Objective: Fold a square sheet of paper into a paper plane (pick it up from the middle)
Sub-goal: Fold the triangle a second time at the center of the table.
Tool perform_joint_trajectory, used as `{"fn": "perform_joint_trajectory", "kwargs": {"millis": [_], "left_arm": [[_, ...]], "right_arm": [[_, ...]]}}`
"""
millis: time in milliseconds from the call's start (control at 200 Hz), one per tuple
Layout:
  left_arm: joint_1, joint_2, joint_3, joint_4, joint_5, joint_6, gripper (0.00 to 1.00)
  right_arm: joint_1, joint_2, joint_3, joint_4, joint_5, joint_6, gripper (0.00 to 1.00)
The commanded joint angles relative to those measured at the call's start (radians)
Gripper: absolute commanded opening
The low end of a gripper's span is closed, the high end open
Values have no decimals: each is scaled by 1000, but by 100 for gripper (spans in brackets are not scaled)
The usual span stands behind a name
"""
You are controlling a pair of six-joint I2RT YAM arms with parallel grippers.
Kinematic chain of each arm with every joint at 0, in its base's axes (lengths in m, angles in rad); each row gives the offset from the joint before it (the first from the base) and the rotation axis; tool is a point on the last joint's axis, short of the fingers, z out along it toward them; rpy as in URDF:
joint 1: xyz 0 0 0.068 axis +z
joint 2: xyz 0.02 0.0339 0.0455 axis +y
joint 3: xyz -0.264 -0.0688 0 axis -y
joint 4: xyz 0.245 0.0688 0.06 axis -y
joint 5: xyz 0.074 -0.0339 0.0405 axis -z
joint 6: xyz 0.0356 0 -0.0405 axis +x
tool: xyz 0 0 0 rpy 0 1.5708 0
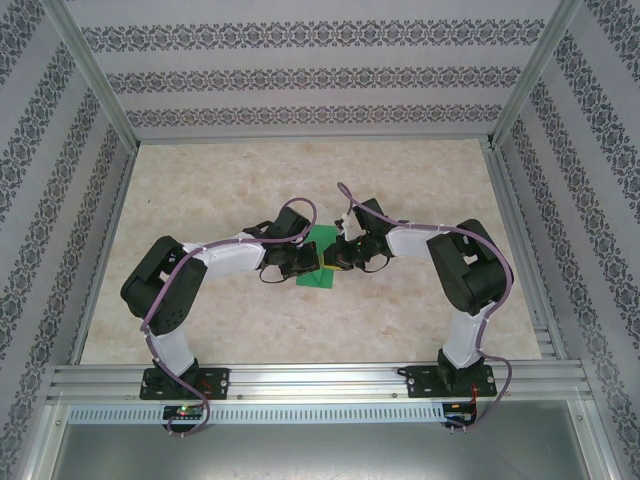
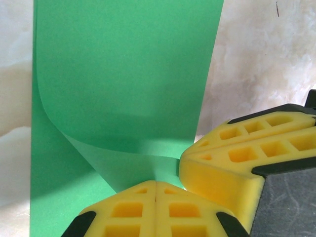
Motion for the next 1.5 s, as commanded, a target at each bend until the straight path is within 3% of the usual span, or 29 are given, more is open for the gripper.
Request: {"fn": "perform_joint_trajectory", "kwargs": {"millis": [0, 395, 834, 1494], "left_arm": [[11, -18, -9, 33, 15, 12, 1], [12, -24, -27, 166, 106, 5, 10], [11, 52, 6, 168, 168, 17, 10], [12, 42, 22, 147, 162, 27, 10]], "right_arm": [[4, 3, 37, -25, 37, -48, 6], [-35, 19, 84, -106, 132, -111, 3], [-47, 29, 92, -130, 169, -119, 2], [-56, 53, 119, -146, 188, -133, 2]]}}
